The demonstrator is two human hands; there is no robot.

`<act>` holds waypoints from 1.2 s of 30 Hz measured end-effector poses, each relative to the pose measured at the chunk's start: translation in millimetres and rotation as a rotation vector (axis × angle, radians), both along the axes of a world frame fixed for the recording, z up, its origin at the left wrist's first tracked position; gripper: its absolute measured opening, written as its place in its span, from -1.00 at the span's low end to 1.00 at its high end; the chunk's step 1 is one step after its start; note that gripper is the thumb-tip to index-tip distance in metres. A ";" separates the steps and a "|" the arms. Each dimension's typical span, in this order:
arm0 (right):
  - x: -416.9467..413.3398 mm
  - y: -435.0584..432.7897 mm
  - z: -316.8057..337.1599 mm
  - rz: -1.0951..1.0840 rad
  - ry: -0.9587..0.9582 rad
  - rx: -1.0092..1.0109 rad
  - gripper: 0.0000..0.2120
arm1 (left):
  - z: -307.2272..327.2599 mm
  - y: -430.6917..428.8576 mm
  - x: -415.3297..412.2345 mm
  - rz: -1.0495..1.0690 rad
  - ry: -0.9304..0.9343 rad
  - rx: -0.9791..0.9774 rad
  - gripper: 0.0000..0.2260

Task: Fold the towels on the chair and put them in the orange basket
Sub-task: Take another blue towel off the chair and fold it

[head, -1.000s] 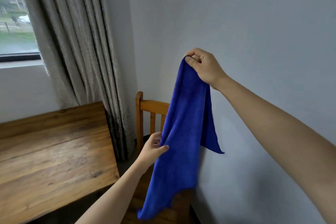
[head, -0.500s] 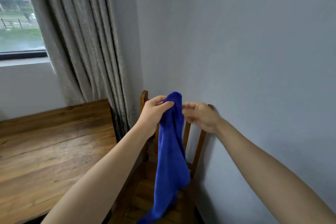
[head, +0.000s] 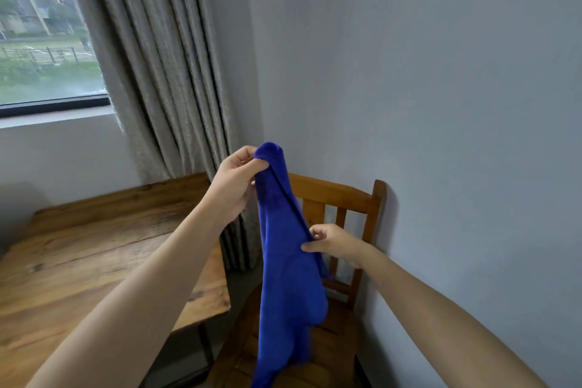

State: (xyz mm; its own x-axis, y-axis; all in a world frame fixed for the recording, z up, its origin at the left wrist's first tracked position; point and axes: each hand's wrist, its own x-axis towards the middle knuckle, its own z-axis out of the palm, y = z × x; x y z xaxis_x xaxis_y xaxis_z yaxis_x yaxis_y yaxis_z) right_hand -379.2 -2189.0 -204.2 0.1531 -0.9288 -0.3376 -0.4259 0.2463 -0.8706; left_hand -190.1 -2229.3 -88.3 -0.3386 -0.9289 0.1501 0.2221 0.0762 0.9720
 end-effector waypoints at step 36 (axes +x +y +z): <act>-84.2 -2.8 134.8 -0.674 -0.268 -0.547 -0.78 | 15.9 4.7 92.2 0.358 0.073 0.058 -0.79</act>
State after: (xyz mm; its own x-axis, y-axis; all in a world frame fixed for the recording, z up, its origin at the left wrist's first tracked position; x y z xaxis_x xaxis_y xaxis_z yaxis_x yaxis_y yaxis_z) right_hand -463.4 -2191.9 -69.4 -0.4710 -0.8701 0.1452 -0.1075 -0.1068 -0.9885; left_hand -97.9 -2224.6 -72.5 0.0193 -0.9942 0.1057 0.2602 0.1071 0.9596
